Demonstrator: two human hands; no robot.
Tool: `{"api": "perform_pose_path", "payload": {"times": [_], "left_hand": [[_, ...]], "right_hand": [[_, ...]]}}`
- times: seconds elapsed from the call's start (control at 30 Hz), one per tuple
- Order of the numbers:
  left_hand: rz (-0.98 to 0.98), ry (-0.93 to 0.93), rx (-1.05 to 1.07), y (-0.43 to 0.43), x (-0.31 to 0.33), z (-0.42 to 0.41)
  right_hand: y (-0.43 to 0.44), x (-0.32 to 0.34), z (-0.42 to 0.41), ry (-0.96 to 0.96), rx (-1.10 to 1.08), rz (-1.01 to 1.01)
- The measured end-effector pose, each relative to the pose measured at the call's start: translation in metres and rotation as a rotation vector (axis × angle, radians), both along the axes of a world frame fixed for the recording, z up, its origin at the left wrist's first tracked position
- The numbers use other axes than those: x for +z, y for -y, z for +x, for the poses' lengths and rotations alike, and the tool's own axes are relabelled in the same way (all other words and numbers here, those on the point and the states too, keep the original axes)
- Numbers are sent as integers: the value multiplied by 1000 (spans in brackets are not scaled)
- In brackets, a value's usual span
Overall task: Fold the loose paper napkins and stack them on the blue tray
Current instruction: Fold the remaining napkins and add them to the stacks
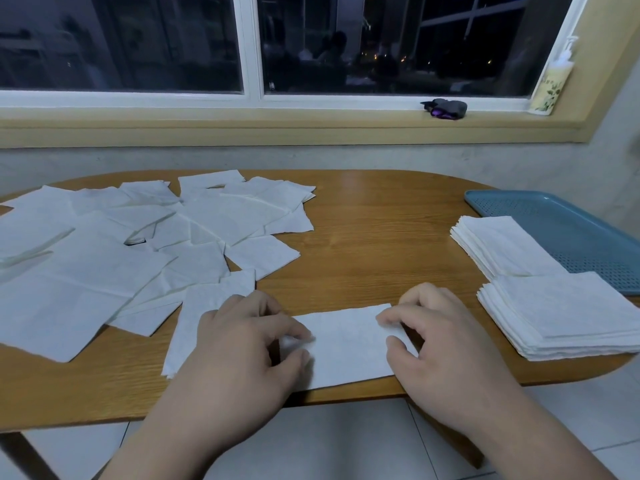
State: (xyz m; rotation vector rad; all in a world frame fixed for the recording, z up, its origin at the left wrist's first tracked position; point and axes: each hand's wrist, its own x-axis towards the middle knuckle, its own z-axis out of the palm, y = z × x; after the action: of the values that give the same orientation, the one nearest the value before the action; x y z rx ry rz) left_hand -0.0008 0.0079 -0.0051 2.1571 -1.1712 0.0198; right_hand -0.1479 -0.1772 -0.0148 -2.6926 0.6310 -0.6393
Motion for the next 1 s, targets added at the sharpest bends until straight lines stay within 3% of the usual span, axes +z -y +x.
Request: {"api": "perform_pose_path", "payload": {"times": [0.2, 0.4, 0.6, 1.0], "left_hand": [[121, 29, -54, 1, -2, 4], [83, 33, -47, -9, 6, 7], [-45, -2, 118, -42, 11, 24], [-89, -15, 164, -79, -2, 43]], "right_hand": [[3, -4, 3, -75, 55, -19], [-2, -1, 3, -5, 46, -11], [-34, 4, 14, 63, 158, -26], [-91, 20, 81, -133, 353, -81]]}}
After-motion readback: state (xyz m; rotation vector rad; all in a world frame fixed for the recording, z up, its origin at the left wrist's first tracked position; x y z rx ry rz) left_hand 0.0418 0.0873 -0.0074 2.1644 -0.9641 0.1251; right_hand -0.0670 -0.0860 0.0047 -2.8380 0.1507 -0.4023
